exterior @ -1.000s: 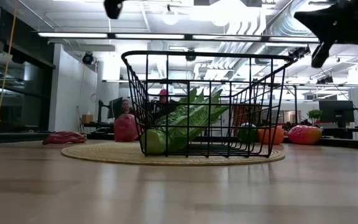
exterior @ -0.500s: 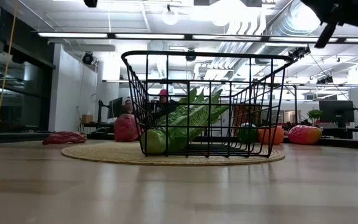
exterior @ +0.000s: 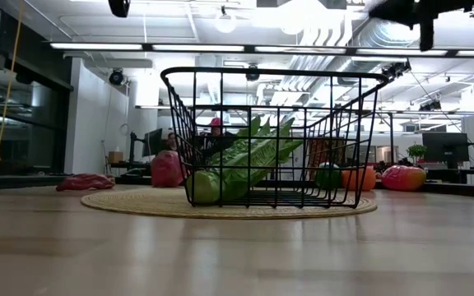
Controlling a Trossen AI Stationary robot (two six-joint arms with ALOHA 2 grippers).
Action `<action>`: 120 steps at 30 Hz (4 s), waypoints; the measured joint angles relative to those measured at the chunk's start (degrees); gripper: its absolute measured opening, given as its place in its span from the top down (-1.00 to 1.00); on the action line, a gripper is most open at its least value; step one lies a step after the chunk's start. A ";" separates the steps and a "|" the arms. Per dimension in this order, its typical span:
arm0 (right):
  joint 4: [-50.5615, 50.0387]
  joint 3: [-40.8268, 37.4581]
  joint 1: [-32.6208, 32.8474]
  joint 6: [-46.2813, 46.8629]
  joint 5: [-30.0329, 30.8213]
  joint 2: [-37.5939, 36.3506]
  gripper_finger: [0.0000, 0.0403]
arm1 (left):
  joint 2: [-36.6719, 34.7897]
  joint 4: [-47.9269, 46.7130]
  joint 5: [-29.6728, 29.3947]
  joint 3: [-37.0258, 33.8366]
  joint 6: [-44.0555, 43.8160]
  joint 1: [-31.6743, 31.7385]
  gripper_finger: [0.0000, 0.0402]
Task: Build produce basket
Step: Put the orange into the wire basket
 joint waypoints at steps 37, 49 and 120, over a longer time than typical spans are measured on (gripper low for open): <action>-30.87 25.50 -50.83 -3.97 -29.57 64.79 -0.71 | 0.02 -2.75 -0.31 0.02 4.12 -0.02 -0.42; -31.19 27.73 -51.07 -7.23 -29.55 72.71 -0.71 | 0.02 -2.75 -0.44 0.02 3.94 -0.02 -0.42; -43.28 47.84 -2.91 -26.66 -51.98 62.06 -0.33 | 0.02 -2.58 -3.00 0.04 1.94 -0.01 -0.42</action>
